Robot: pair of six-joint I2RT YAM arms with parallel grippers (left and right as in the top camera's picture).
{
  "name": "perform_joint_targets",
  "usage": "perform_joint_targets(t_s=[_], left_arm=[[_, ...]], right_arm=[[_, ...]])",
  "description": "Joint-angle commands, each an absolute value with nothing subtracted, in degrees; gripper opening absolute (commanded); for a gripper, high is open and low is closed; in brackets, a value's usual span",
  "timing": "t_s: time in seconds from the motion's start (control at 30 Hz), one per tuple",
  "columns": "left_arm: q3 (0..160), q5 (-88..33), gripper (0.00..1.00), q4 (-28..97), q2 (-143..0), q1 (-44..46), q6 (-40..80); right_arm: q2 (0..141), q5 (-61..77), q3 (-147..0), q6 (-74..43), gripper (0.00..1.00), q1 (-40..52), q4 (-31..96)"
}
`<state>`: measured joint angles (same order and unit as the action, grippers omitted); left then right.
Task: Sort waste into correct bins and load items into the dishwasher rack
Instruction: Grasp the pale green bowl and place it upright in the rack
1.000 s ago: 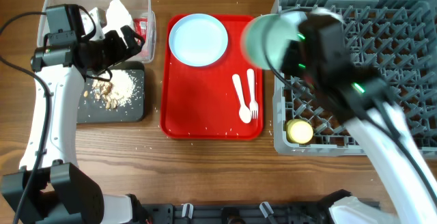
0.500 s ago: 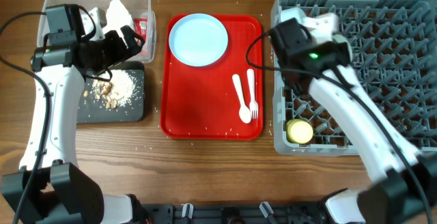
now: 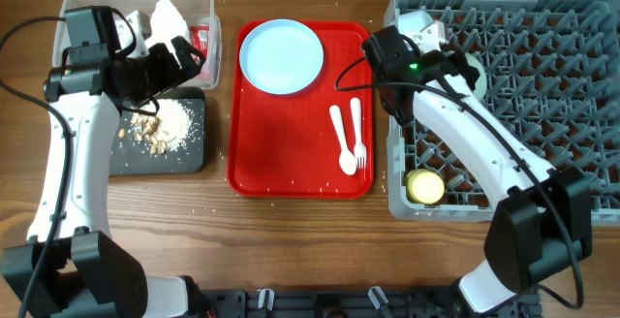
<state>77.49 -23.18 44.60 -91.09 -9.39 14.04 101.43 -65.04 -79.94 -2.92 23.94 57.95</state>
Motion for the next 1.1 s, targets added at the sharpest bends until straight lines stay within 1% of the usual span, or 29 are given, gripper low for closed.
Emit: perform_joint_targets(t_s=[0.0,0.1,0.3,0.47,0.53,0.67,0.77,0.83,0.93,1.07], left_arm=[[78.02,-22.83,1.00,44.45,-90.87,-9.54,13.04],[78.02,-22.83,1.00,44.45,-90.87,-9.54,13.04],[78.02,-22.83,1.00,44.45,-90.87,-9.54,13.06],[78.02,-22.83,1.00,44.45,-90.87,-9.54,13.06],[78.00,-22.83,1.00,44.45,-90.87,-9.54,13.06],[78.02,-22.83,1.00,44.45,-90.87,-9.54,13.04],[78.02,-22.83,1.00,44.45,-90.87,-9.54,13.06],[78.02,-22.83,1.00,44.45,-90.87,-9.54,13.06],[78.02,-22.83,1.00,44.45,-90.87,-9.54,13.06],[78.02,-22.83,1.00,44.45,-90.87,-9.54,13.04]], right_arm=[[102.35,-66.89,-79.26,-1.45,0.04,24.18,57.49],[102.35,-66.57,-79.22,-1.45,0.04,24.18,57.63],[102.35,-58.81,-79.22,-1.37,0.04,24.21,57.76],[102.35,-56.34,-79.22,2.98,0.04,25.02,57.87],[102.35,-59.64,-79.22,3.03,0.04,25.10,58.11],[102.35,-75.99,-79.22,4.27,0.04,25.12,58.30],[102.35,-76.34,-79.22,11.40,0.04,25.10,58.26],[102.35,-75.42,-79.22,12.03,0.04,25.15,57.04],[102.45,-69.47,-79.22,12.01,0.04,25.17,57.01],[102.78,-69.43,-79.15,12.10,0.04,25.17,56.82]])
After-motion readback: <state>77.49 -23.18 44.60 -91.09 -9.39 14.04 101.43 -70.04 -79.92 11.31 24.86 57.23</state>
